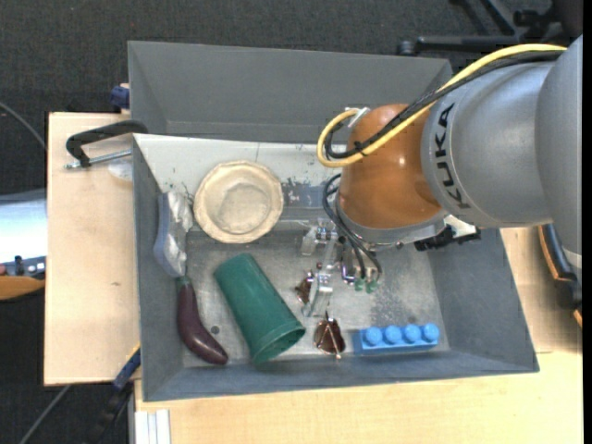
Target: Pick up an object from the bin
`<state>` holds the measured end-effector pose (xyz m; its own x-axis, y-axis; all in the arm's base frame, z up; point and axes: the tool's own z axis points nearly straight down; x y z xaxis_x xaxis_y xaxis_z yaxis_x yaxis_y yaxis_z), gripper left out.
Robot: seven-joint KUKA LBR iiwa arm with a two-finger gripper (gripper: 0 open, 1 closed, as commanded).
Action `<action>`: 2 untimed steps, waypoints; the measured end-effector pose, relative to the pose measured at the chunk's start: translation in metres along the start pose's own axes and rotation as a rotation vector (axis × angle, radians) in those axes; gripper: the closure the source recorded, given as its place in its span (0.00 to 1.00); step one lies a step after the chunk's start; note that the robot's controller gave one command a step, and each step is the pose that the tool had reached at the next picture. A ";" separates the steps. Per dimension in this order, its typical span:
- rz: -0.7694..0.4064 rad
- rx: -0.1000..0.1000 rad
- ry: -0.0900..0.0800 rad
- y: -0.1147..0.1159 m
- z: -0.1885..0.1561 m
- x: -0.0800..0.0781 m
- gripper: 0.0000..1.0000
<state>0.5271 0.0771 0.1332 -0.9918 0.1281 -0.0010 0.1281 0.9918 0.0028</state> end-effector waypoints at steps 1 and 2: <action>-0.299 0.000 -0.004 -0.003 0.000 -0.004 0.00; -0.394 -0.001 -0.002 -0.011 0.039 -0.005 0.00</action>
Offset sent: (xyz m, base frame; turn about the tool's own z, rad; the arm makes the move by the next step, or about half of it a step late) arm 0.0025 -0.0157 -0.0632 -0.2975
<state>0.5309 0.0660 0.0942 -0.9650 -0.2622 -0.0038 -0.2622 0.9650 0.0033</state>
